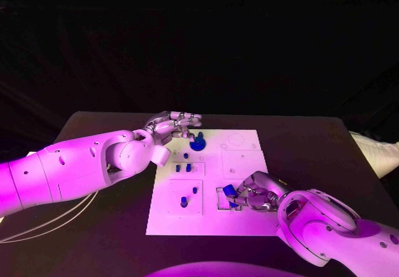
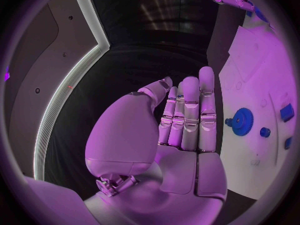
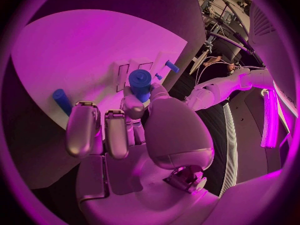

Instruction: Assemble the parts on the task board

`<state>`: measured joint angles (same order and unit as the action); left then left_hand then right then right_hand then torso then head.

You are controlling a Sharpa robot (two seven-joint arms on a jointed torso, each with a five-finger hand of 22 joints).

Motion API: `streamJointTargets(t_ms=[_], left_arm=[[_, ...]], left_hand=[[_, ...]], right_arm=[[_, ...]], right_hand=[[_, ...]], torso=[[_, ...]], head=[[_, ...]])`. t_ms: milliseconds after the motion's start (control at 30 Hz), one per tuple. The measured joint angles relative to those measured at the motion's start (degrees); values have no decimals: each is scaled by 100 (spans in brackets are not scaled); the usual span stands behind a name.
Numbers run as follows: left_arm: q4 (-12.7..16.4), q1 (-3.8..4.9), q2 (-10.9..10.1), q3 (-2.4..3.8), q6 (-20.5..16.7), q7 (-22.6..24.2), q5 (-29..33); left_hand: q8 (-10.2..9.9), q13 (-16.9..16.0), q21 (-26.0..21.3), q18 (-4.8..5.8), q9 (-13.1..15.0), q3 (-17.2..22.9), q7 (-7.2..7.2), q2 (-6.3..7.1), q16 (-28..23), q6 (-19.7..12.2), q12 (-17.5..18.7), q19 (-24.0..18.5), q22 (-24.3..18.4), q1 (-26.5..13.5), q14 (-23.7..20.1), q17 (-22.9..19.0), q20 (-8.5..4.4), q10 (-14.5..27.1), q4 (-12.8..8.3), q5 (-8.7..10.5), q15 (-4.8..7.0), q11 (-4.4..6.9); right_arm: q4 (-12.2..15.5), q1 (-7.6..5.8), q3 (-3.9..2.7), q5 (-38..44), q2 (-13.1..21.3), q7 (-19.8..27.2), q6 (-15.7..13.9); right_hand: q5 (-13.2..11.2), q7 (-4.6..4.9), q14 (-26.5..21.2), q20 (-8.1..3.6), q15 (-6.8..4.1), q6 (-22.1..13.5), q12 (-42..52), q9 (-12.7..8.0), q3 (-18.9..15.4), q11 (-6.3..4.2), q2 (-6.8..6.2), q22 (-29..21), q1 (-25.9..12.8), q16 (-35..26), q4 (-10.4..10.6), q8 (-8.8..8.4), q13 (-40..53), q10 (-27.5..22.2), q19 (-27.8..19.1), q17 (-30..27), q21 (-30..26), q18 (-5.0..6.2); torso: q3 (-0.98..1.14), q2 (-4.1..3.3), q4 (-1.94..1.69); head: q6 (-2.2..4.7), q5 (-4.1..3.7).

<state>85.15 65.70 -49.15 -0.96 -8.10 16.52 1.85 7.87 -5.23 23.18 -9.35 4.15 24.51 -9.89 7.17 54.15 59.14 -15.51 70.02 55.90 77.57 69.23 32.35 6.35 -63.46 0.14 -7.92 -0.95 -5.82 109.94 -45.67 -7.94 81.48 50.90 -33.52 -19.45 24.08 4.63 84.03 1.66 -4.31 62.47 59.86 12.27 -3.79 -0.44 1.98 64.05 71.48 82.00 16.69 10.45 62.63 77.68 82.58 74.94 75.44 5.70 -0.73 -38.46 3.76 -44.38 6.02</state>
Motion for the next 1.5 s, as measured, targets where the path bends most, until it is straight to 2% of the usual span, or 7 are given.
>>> streamJointTargets(t_ms=[367, 467, 600, 900, 1067, 1233, 1500], left_arm=[[3, 0, 6, 0, 5, -1, 0], [3, 0, 6, 0, 6, -1, 0], [3, 0, 5, 0, 8, -2, 0], [2, 0, 5, 0, 10, -4, 0], [2, 0, 4, 0, 11, -6, 0], [1, 0, 2, 0, 11, -6, -1], [1, 0, 1, 0, 13, -8, -1]], left_hand=[[0, 1, 0, 0, 0, 0, 0, 0, 0, 0, 0, 0, 0, 0, 0, 0, 0, 0, 0, 0, 0, 0], [0, 1, 0, 0, 0, 0, 0, 0, 0, 0, 0, 0, 0, 0, 0, 0, 0, 0, 0, 0, 0, 0], [0, 1, 0, -1, 0, 0, 0, 0, 0, 0, 0, 0, 0, 0, 0, 0, 0, 0, 0, 0, 0, 0], [0, 1, 0, 0, 0, 0, 0, 0, 0, 0, 0, 0, 0, 0, 0, 1, 0, 0, 0, 0, 0, 0], [0, 1, 0, 0, 0, 0, 0, 0, 0, 0, 0, 0, -9, 0, 0, -8, 0, 0, 0, 0, 0, 0], [0, -4, -21, 0, 0, 0, -22, 0, 0, -22, 0, 0, -12, 0, -1, -10, 0, 0, 0, 0, 0, 0], [0, -3, -21, 0, 0, 0, -22, 0, 0, -22, 0, 0, -12, 0, -1, -10, 0, 0, 0, 0, 0, 0]], right_arm=[[-112, 0, 2, -174, -191, -23, 86], [-135, -7, -2, -185, -211, -31, 124], [-158, -13, -8, -187, -230, -42, 170], [-217, -8, 1, -137, -242, -77, 267], [-227, -5, 3, -43, -238, -80, 276], [-220, -5, 3, 47, -231, -80, 277], [-185, -6, 2, 124, -230, -75, 315]], right_hand=[[0, -7, 0, 0, 1, 7, 0, 5, -119, -3, 63, 6, -176, 22, 7, 100, 34, 22, 0, -1, 23, 0], [0, -18, 0, 0, 1, 18, 0, 391, -161, -6, 56, 5, -215, 22, 4, 109, 40, 30, 0, -1, 24, 0], [-20, -45, 0, 0, 1, 47, -19, 490, -239, 0, 56, 5, -296, 22, 0, 131, 48, 39, 0, -1, 23, 0], [-1378, -46, -1, -21, 0, 48, -552, 646, -811, 12, 63, -110, -935, 22, 3, 125, -215, -136, -23, -2, -21, 0], [-1734, -40, -1, 0, 0, 0, -867, 717, -988, 25, 19, -143, -1094, 22, 7, 104, -413, -223, -44, -2, -48, 0], [-1775, -40, -1, 0, 0, 1, -888, 753, -1026, 20, 18, -143, -1089, 22, 0, 105, -434, -229, -44, -2, -48, 0], [-1544, -40, -1, 0, 0, 1, -917, 886, -913, 20, 30, -128, -115, 22, -321, 105, -368, -229, -44, -3, -48, 0]], torso=[[-3, 2, -2], [-4, 2, -2], [-2, 3, 2], [-1, 5, 4], [2, 5, 3], [3, 3, 3], [4, 2, 2]], head=[[-16, 4], [-21, 10], [-30, 18], [-27, 10], [-27, 6], [-33, 4], [-43, -9]])
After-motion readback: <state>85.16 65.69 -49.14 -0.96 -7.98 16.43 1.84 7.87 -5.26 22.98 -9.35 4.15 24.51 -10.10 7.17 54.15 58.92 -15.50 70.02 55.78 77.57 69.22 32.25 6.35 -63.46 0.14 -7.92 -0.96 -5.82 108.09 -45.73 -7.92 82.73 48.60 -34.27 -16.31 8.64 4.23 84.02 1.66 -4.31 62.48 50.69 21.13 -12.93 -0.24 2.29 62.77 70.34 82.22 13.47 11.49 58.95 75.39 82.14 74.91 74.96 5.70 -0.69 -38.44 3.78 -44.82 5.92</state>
